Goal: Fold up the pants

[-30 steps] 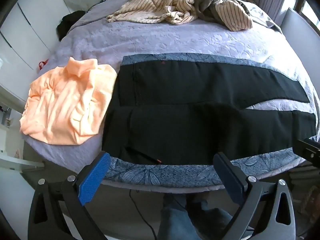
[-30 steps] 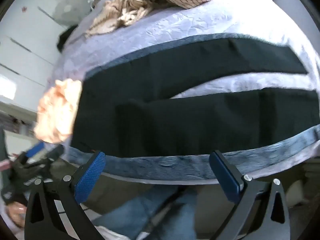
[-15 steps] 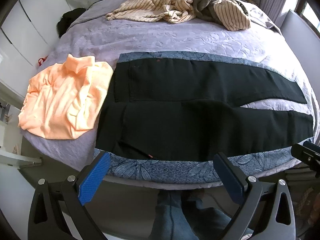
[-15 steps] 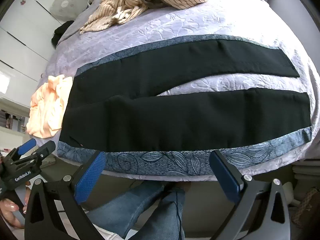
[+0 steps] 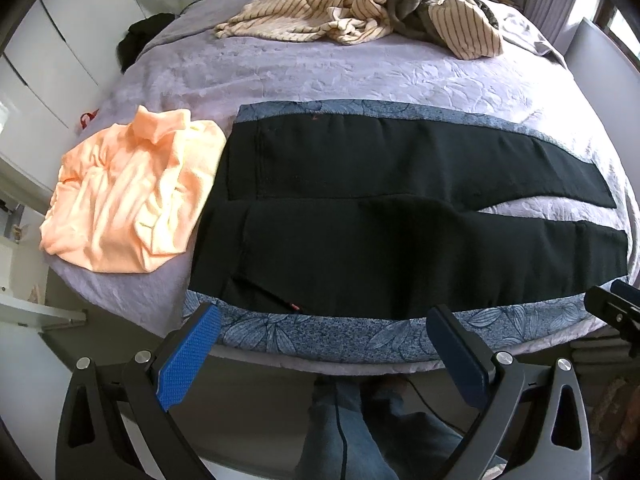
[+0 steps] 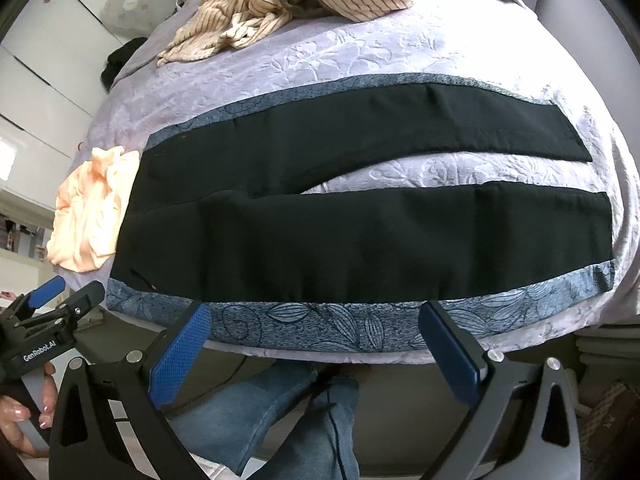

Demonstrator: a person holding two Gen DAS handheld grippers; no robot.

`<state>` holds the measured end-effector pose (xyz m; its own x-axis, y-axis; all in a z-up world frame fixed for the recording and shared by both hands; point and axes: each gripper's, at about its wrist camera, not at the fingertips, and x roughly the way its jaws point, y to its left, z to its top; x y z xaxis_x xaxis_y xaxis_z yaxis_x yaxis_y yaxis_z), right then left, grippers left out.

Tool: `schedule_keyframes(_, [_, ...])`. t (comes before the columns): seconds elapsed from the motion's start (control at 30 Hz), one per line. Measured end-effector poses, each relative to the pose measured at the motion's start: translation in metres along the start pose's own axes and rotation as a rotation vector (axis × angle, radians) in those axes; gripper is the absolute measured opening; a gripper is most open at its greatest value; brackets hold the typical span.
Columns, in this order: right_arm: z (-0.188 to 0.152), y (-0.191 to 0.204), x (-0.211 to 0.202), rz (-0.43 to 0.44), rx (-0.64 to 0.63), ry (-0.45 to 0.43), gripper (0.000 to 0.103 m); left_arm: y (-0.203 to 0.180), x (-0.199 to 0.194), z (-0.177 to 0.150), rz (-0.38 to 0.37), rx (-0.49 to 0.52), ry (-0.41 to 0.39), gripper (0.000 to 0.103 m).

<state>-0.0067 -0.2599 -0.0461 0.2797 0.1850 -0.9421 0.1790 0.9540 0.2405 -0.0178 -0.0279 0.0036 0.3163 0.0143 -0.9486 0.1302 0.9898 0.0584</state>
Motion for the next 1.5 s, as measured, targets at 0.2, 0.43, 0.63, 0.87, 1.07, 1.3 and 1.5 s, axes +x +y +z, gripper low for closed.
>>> schedule_keyframes(0.2, [0.0003,0.0000,-0.0028,-0.020,-0.017,-0.004,0.103,-0.0012,0.0000,0.0010,0.001,-0.004,0.000,0.103])
schedule_keyframes(0.43, [0.0025,-0.0040,-0.0016,-0.050,-0.028,0.002,0.103,-0.0002,-0.0004,0.0021,0.008,-0.004,0.002,0.103])
schedule_keyframes(0.63, [0.0043,-0.0005,-0.0023,-0.113,-0.071,-0.007,0.103,0.0004,0.0009,0.0031,0.024,-0.010,0.006,0.103])
schedule_keyframes(0.87, [0.0073,-0.0010,-0.0013,-0.114,-0.082,-0.006,0.103,-0.0010,0.0011,0.0037,0.033,-0.013,0.007,0.103])
schedule_keyframes(1.07, [0.0082,-0.0003,-0.0005,-0.114,-0.083,-0.004,0.103,-0.0020,0.0026,0.0060,0.038,-0.018,0.013,0.103])
schedule_keyframes(1.3, [0.0095,0.0000,0.0005,-0.108,-0.082,-0.002,0.103,-0.0027,0.0033,0.0071,0.039,-0.019,0.014,0.103])
schedule_keyframes(1.5, [0.0100,-0.0008,0.0014,-0.107,-0.083,0.002,0.103,-0.0022,0.0066,0.0065,0.038,-0.028,0.023,0.103])
